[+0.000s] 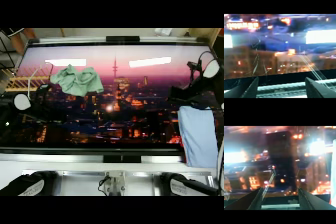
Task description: Fold the shirts.
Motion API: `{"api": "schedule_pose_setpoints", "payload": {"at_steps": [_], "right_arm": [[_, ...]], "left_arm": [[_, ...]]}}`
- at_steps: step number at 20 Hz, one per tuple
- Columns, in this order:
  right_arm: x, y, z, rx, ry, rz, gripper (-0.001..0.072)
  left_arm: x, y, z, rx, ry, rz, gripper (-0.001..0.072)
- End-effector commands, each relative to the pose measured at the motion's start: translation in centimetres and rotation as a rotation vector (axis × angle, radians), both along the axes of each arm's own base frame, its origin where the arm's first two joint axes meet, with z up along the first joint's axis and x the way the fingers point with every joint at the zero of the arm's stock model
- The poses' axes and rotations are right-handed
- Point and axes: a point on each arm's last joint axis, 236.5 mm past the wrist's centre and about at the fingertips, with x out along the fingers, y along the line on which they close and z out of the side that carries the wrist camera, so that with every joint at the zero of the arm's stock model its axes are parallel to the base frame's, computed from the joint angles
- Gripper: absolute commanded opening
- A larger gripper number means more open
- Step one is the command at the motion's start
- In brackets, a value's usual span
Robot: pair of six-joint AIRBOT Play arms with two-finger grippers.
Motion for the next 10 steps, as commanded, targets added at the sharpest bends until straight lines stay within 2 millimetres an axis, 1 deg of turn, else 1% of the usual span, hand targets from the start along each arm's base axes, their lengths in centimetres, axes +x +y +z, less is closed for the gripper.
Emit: {"api": "schedule_pose_setpoints", "payload": {"at_steps": [1,7,8,10], "right_arm": [[0.0,0.0,0.1,0.000,-0.002,0.001,0.0565],[0.0,0.0,0.1,0.000,-0.002,0.001,0.0565],[0.0,0.0,0.1,0.001,-0.002,0.001,0.0564],[0.5,0.0,0.1,-0.001,-0.021,-0.002,0.0564]], "left_arm": [[0.0,0.0,0.0,0.000,0.001,0.000,0.0683],[0.0,0.0,0.0,0.000,0.000,0.000,0.0683],[0.9,-0.1,0.1,-0.006,-0.035,0.006,0.0682],[3.5,-0.6,0.6,-0.033,-0.142,0.026,0.0682]]}}
